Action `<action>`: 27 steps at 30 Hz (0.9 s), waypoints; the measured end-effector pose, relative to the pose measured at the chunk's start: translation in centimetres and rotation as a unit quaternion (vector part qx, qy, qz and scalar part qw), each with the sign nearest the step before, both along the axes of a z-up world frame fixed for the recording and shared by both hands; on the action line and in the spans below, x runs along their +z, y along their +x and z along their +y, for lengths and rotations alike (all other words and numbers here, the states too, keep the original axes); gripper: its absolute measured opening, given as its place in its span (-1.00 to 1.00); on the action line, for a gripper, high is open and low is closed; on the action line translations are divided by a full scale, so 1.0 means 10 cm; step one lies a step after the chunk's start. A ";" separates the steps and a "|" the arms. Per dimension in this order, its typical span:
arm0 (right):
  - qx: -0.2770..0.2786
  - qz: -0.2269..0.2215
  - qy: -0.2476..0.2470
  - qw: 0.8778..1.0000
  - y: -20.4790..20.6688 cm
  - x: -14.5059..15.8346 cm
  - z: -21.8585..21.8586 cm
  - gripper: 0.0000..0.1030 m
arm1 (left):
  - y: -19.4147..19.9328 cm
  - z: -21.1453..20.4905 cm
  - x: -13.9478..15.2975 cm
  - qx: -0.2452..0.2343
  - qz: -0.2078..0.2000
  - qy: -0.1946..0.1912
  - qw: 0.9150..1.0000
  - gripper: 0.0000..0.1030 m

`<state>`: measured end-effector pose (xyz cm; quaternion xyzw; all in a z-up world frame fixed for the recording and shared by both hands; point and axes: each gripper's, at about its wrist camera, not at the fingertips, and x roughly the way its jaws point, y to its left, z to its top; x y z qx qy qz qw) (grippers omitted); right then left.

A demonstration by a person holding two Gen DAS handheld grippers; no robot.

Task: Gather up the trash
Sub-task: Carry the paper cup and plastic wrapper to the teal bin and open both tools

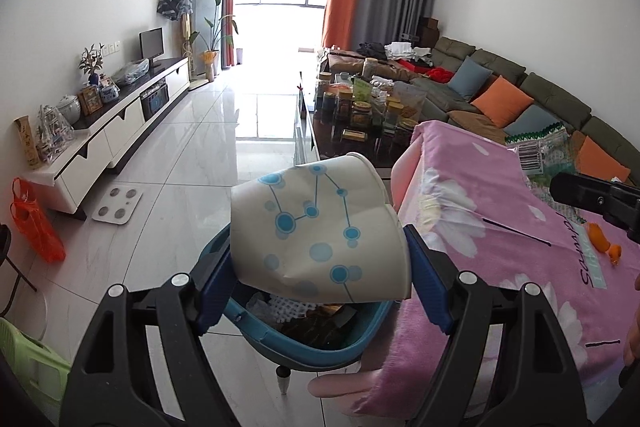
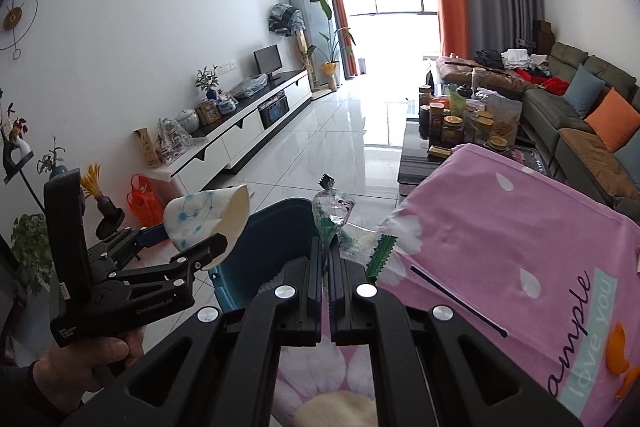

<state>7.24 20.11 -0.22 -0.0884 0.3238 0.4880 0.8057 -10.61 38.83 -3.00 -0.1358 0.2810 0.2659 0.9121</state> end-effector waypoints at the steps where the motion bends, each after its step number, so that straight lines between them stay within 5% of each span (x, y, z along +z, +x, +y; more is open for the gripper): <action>1: 0.005 0.000 -0.003 1.000 0.00 -0.01 0.07 -0.97 | -0.01 0.06 -0.03 0.002 0.005 -0.003 1.000 0.49; 27: 0.081 0.068 -0.121 0.987 0.26 -0.64 1.27 -0.97 | 0.96 0.21 -0.65 0.015 0.082 -0.057 0.995 0.49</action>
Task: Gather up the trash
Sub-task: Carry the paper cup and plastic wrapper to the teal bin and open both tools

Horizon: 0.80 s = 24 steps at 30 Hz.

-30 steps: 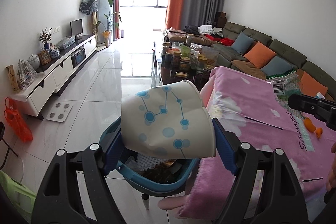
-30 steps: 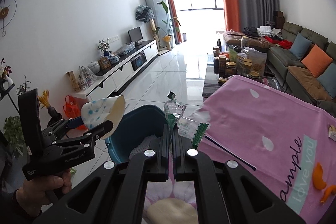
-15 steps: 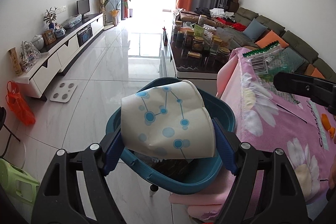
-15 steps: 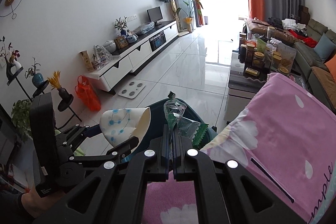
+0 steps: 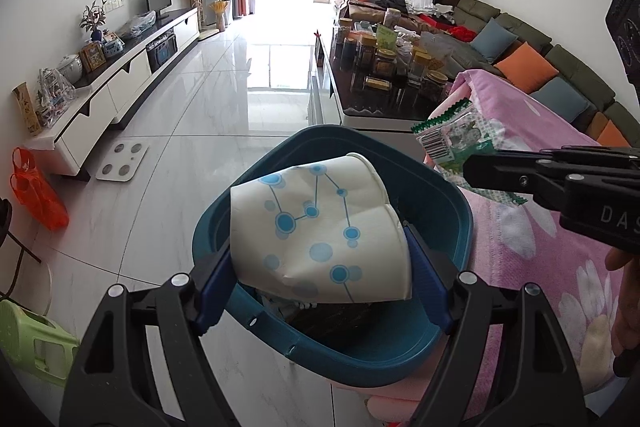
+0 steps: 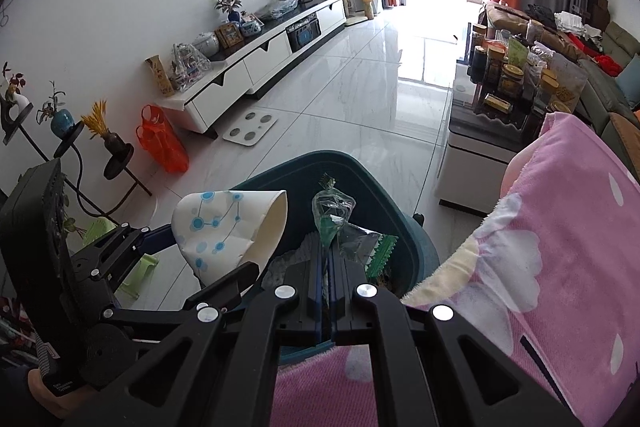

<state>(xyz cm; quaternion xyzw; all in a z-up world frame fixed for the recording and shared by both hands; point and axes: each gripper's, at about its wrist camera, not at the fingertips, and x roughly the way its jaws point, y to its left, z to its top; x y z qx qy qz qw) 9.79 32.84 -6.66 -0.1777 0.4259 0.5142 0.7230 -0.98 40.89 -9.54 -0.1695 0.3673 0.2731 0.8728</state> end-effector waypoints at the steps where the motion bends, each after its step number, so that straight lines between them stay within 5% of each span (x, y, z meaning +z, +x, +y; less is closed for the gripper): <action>1: 0.002 0.001 -0.006 1.000 0.00 -0.03 0.03 -0.97 | 0.03 0.01 -0.02 -0.001 0.003 0.000 1.000 0.49; 12: 0.013 0.021 -0.051 0.998 0.07 -0.29 0.27 -0.76 | 0.20 0.12 -0.31 0.000 0.027 -0.007 1.000 0.51; 17: 0.006 0.032 -0.047 0.998 0.13 -0.30 0.27 -0.09 | 0.25 0.13 -0.34 0.005 0.027 -0.007 1.000 0.64; 24: -0.008 0.044 -0.004 0.999 0.19 -0.15 0.13 0.07 | 0.16 0.15 -0.23 0.022 -0.002 0.002 1.000 0.78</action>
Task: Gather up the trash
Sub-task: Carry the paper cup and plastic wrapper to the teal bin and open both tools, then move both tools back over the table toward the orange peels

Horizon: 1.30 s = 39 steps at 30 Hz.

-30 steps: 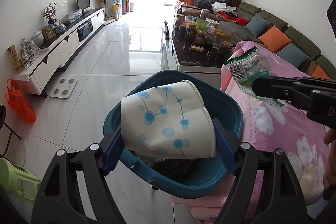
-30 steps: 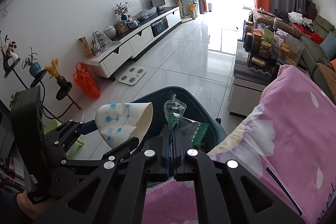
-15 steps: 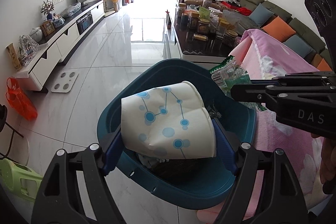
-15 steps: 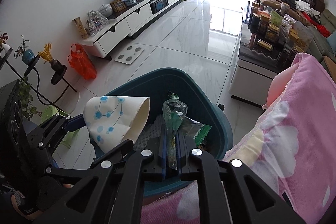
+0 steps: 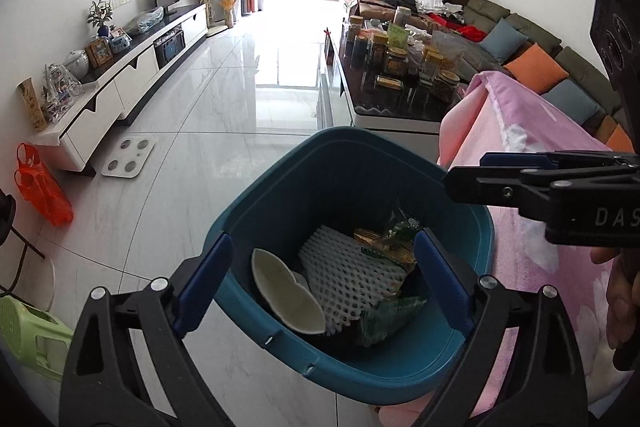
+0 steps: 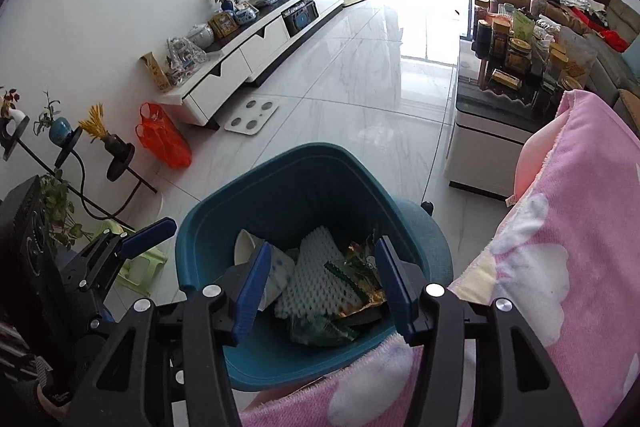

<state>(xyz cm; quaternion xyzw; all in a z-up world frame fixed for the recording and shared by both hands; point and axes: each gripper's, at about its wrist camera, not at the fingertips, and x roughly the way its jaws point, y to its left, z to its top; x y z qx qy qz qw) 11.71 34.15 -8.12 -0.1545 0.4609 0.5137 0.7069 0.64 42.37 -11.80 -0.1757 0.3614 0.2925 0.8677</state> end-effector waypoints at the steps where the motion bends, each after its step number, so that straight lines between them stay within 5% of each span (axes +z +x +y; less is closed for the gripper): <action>1: -0.002 -0.002 0.008 1.000 0.00 0.05 -0.04 0.14 | -0.02 0.01 0.04 0.004 -0.005 0.001 1.000 0.80; 7: -0.024 -0.021 0.071 0.997 -0.01 0.39 -0.41 0.58 | -0.29 0.01 0.36 0.042 -0.049 0.029 0.997 0.89; 15: -0.062 -0.049 0.124 0.989 -0.04 0.66 -0.97 0.73 | -0.54 -0.11 0.83 0.065 -0.108 0.065 0.990 0.89; 28: -0.136 -0.096 0.163 0.973 -0.27 0.82 -2.06 0.81 | -0.39 -1.15 1.48 -0.045 -0.168 0.099 0.980 0.89; 39: -0.245 -0.143 0.150 0.947 -0.41 0.70 -3.09 0.85 | -0.03 -2.17 1.48 -0.154 -0.164 0.094 0.970 0.89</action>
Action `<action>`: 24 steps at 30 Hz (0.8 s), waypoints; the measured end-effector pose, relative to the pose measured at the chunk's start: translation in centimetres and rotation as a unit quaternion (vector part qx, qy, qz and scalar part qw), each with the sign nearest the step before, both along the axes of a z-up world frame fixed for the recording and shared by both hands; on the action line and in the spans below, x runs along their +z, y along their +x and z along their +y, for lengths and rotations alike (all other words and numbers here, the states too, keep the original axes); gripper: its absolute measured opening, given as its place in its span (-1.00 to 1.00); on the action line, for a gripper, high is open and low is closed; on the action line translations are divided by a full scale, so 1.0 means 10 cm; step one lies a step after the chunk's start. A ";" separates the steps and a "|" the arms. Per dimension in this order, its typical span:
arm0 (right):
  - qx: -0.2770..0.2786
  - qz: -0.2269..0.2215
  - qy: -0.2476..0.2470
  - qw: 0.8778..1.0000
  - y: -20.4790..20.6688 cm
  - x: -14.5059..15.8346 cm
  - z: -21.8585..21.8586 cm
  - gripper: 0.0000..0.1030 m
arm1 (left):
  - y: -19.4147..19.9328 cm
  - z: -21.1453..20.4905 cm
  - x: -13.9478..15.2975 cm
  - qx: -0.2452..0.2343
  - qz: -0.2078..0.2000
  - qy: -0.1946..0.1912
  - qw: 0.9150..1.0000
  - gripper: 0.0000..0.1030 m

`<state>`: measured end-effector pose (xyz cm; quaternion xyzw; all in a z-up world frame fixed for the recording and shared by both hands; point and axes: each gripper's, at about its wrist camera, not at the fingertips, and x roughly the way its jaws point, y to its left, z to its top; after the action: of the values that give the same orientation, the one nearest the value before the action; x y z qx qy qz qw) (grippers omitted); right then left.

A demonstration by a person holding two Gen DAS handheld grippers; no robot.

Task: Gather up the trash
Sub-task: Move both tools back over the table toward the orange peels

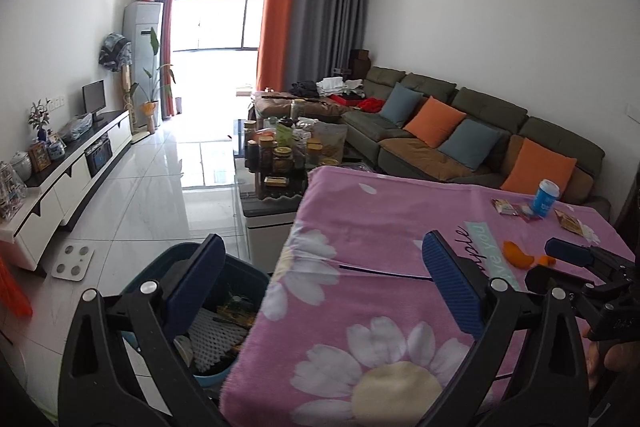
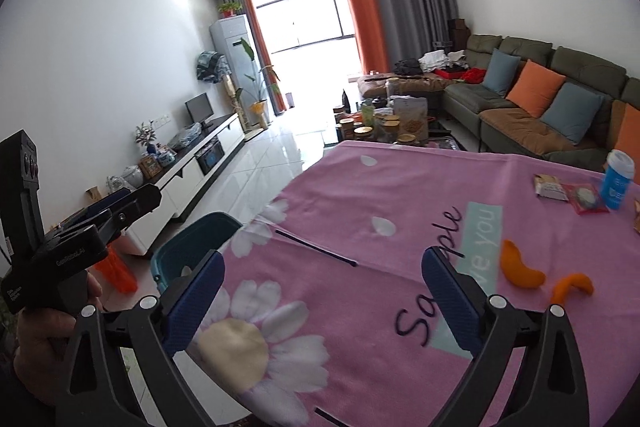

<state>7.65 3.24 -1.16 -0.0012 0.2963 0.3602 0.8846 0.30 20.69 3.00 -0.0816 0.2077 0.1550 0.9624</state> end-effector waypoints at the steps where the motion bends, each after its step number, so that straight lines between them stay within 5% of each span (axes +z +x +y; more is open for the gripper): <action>1: -0.015 -0.004 -0.003 1.000 -0.01 -0.02 -0.10 0.85 | 0.04 -0.09 -0.02 -0.011 0.003 0.000 1.000 0.89; 14: -0.157 0.011 -0.050 0.986 0.16 -0.37 -1.10 0.85 | 0.73 -1.04 -0.35 -0.140 0.039 0.013 0.989 0.89; 24: -0.194 0.010 -0.060 0.979 0.29 -0.39 -1.32 0.85 | 1.05 -1.28 -0.42 -0.171 0.043 0.022 0.984 0.89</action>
<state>10.53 -9.92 -5.10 0.0067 0.3206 0.1628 0.9331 10.84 7.85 -1.17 -0.0166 0.2565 -0.0037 0.9664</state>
